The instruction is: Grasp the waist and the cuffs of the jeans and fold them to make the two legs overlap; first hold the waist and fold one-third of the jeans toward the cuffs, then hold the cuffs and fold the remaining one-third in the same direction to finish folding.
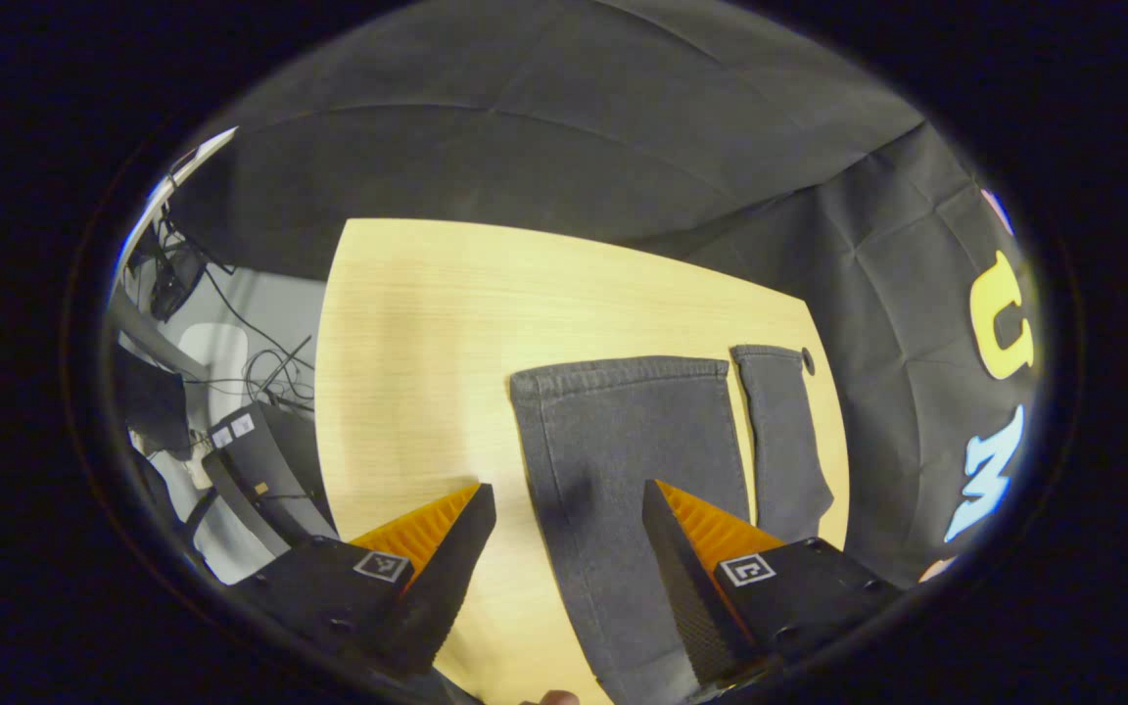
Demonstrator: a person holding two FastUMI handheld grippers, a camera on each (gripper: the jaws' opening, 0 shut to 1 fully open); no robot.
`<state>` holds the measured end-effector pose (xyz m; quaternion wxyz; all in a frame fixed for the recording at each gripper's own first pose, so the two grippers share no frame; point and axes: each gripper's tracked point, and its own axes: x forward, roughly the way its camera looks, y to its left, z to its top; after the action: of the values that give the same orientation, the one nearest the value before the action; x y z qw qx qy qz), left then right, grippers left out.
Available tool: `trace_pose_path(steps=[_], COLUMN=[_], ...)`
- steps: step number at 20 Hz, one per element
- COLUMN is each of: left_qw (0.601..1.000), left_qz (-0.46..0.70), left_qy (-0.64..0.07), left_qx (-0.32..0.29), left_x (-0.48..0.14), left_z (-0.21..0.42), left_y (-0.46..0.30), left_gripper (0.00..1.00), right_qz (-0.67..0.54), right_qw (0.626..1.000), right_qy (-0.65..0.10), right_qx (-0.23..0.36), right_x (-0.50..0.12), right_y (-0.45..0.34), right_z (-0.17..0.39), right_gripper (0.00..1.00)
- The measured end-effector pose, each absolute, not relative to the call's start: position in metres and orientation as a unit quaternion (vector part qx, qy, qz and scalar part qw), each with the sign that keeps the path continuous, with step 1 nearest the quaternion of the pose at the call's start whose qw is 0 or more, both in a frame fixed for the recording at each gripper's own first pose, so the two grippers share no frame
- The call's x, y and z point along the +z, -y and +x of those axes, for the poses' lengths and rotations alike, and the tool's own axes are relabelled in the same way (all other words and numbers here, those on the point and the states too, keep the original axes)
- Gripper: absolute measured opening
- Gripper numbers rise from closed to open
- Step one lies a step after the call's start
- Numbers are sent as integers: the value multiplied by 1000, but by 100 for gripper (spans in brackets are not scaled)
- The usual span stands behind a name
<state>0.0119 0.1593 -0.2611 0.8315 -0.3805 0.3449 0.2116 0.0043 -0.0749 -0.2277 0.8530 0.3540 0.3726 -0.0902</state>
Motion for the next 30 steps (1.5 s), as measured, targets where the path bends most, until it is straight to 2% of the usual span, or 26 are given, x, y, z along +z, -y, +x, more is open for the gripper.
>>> trace_pose_path(steps=[4,10,12,13,14,15,16,17,18,19,20,21,22,24,25,30], left_qw=[828,839,838,838,839,838,835,836,837,839,840,840,836,826,818,781], left_qz=[-386,-382,-395,-401,-402,-404,-404,-404,-400,-394,-393,-405,-415,-448,-471,-549], left_qy=[-345,-337,-329,-325,-325,-326,-330,-331,-335,-339,-340,-332,-335,-323,-316,-288], left_qx=[215,190,181,175,171,169,172,168,165,162,157,145,126,111,98,81], left_x=[-267,-266,-264,-265,-264,-266,-268,-272,-275,-281,-284,-282,-282,-278,-277,-257], left_z=[22,48,52,55,56,58,57,60,60,60,60,63,65,66,72,82], left_y=[-160,-143,-140,-142,-141,-140,-139,-140,-139,-138,-135,-128,-122,-110,-105,-103], left_gripper=[98,97,97,97,97,95,91,76,69,57,44,31,18,16,9,9], right_qz=[380,382,354,329,299,267,246,233,219,213,209,218,237,307,347,411], right_qw=[832,834,841,848,855,860,864,867,872,876,882,883,882,866,857,838], right_qy=[-393,-395,-406,-412,-420,-429,-430,-432,-430,-426,-416,-413,-405,-393,-381,-354], right_qx=[-94,-57,-53,-58,-65,-76,-85,-85,-85,-80,-67,-56,-50,-17,2,62], right_x=[-244,-234,-237,-238,-241,-245,-248,-247,-249,-250,-249,-249,-248,-241,-232,-198], right_y=[65,22,8,7,7,9,11,11,13,13,12,11,9,1,-2,-3], right_z=[13,49,53,54,54,52,50,51,51,53,55,54,56,57,58,50], right_gripper=[96,97,95,87,89,72,58,55,35,40,38,25,19,10,8,7])
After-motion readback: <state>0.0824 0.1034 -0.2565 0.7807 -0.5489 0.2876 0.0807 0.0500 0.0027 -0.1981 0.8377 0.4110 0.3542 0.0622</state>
